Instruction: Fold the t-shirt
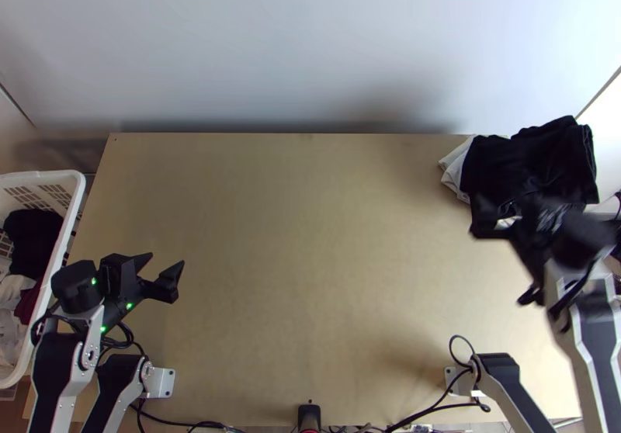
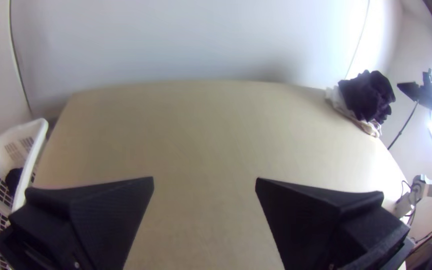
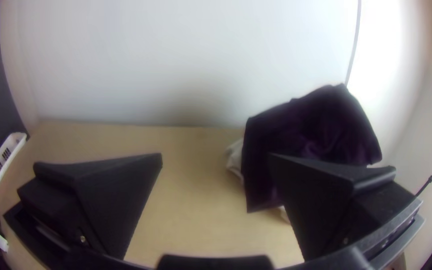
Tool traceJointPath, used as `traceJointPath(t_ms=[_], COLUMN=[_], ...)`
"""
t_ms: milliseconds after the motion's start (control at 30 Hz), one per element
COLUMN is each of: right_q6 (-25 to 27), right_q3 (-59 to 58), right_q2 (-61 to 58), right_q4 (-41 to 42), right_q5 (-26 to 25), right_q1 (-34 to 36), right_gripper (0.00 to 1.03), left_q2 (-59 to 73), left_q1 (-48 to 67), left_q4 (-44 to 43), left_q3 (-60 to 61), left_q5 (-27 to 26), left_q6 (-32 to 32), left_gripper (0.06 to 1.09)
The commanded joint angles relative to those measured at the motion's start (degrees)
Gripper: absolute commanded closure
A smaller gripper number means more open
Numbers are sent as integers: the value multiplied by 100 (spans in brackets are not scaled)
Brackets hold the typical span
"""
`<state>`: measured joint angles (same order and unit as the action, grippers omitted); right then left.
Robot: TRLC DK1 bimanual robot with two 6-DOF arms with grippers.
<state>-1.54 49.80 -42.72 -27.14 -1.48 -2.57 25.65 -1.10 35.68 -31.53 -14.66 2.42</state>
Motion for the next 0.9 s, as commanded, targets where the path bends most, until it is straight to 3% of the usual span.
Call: traceJointPath(t_ms=[0,300,467,633,733,867], right_q6=[567,681,646,532,57,-4], right_q3=[-2115,-3539,-3706,-4347,-4435,-4435], right_q2=[1864,3419,4298,4298,4290,4281], right_q4=[1114,1035,921,2098,1553,1536], right_q5=[-1030,-1241,-1250,-1232,-1224,-1224], right_q1=[-455,-420,-569,-640,-728,-692], right_gripper=[4,4,4,4,4,4], left_q2=[-579,-842,-2310,-2574,-2574,-2574], left_q1=[22,-13,5,172,269,260], left_q4=[-1309,-2698,-2355,-2329,-2329,-2338], left_q3=[639,1931,2713,2713,2713,2713], left_q5=[771,1184,1211,1211,1211,1211], left_q6=[31,418,321,198,198,207], left_gripper=[10,10,10,10,10,10])
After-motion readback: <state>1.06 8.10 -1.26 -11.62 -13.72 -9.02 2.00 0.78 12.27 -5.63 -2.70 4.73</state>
